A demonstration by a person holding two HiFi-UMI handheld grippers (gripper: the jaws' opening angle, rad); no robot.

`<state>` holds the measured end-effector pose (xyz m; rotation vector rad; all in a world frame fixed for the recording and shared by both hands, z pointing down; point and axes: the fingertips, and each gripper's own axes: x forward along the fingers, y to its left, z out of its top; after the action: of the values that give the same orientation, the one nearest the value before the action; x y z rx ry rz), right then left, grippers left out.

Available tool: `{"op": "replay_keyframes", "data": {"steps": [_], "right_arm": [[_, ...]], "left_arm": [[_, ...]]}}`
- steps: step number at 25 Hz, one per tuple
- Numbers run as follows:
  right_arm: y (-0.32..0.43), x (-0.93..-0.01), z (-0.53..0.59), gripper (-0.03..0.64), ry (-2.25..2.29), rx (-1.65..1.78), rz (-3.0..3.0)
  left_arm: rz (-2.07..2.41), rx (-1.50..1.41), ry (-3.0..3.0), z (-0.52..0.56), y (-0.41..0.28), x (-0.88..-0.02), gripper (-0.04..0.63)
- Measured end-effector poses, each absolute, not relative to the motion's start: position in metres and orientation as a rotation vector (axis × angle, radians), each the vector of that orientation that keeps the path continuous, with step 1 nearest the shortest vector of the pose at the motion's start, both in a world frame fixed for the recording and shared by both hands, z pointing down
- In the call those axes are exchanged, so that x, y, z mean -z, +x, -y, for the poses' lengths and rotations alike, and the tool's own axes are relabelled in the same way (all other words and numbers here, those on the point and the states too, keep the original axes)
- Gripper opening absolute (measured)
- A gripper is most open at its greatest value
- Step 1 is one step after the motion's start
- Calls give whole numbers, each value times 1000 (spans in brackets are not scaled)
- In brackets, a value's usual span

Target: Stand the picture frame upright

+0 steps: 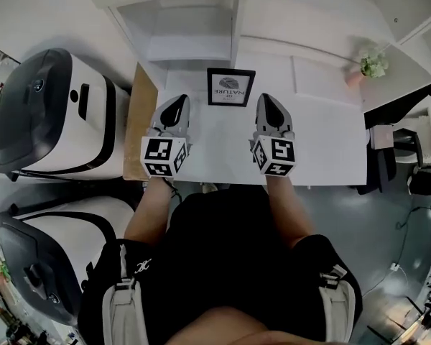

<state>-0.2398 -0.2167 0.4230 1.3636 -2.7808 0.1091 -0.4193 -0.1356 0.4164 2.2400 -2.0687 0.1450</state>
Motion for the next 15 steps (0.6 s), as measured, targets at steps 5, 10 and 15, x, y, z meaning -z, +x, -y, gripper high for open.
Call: {"op": "replay_keyframes", "data": {"steps": [5, 10, 15], "right_arm": [[-229, -405, 195, 0, 1370, -53, 2775], [-225, -397, 193, 0, 1366, -65, 2794], [-227, -395, 197, 0, 1356, -64, 2808]], "left_arm": [[2096, -155, 2279, 114, -404, -393, 16], [2112, -133, 2287, 108, -400, -380, 17], [2140, -161, 2274, 108, -402, -378, 17]]}}
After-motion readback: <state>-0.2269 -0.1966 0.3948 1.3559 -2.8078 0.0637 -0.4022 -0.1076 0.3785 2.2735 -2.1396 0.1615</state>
